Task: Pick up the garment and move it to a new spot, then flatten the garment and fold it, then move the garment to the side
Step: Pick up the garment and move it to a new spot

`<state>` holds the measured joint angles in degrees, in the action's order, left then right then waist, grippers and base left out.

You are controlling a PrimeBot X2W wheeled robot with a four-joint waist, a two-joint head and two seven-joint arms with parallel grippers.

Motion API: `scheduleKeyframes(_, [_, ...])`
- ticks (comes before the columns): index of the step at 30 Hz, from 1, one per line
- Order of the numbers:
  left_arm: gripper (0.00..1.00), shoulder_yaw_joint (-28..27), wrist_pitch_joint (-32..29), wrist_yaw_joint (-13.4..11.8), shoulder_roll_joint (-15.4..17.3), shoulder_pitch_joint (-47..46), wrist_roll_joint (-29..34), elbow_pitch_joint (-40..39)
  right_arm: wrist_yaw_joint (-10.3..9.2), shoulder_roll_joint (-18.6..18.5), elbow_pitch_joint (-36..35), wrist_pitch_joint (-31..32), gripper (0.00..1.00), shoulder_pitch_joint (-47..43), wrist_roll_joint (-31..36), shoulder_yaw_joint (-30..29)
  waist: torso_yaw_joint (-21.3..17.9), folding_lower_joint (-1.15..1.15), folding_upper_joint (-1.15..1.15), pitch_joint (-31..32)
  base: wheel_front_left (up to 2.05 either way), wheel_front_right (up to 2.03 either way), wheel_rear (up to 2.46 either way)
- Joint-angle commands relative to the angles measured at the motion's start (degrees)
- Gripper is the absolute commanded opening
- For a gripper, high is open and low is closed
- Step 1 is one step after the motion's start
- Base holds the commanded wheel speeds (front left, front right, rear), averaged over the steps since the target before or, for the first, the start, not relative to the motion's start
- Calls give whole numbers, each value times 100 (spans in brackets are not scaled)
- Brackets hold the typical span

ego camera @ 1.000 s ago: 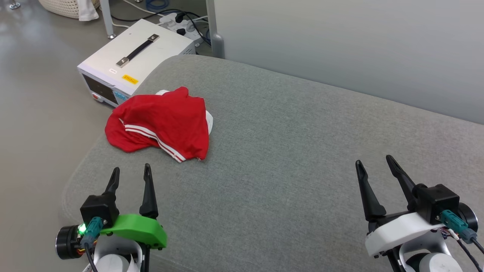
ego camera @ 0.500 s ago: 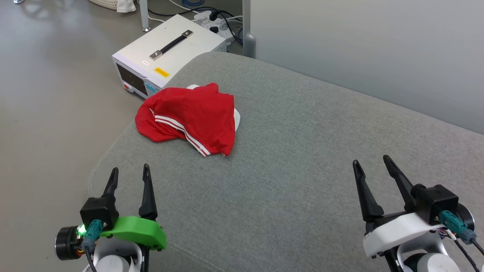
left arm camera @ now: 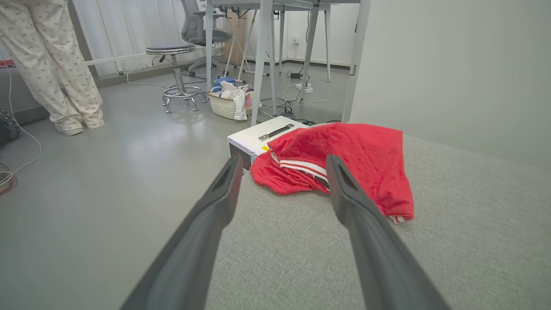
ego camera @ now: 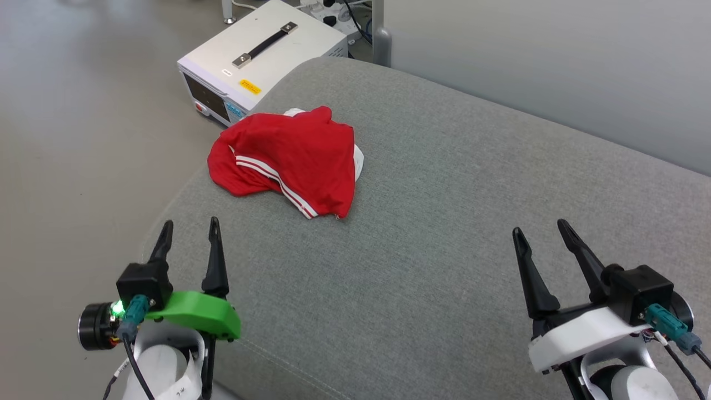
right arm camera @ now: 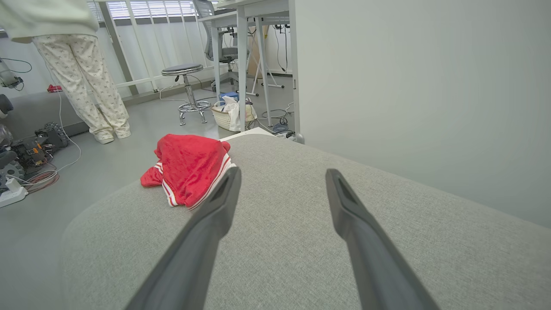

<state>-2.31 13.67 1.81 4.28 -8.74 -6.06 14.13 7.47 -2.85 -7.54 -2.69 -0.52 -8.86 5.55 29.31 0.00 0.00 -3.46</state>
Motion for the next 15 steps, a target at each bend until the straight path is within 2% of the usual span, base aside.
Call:
scheduleKeyframes(1, [100,-9,77,53,69,-224,-34,79,2,-38,-81,29,100,171,-35,27,-188,0,0,-230,0,0,0])
scheduleKeyframes(8, [100,-42,-117,279,331,-1254,-307,506,2,-204,-289,177,100,453,-93,30,-805,0,0,-846,0,0,0])
scheduleKeyframes(15, [100,-66,-890,402,773,-2416,-494,1047,2,-334,-370,229,100,751,-203,34,-1455,0,0,-1497,0,0,0])
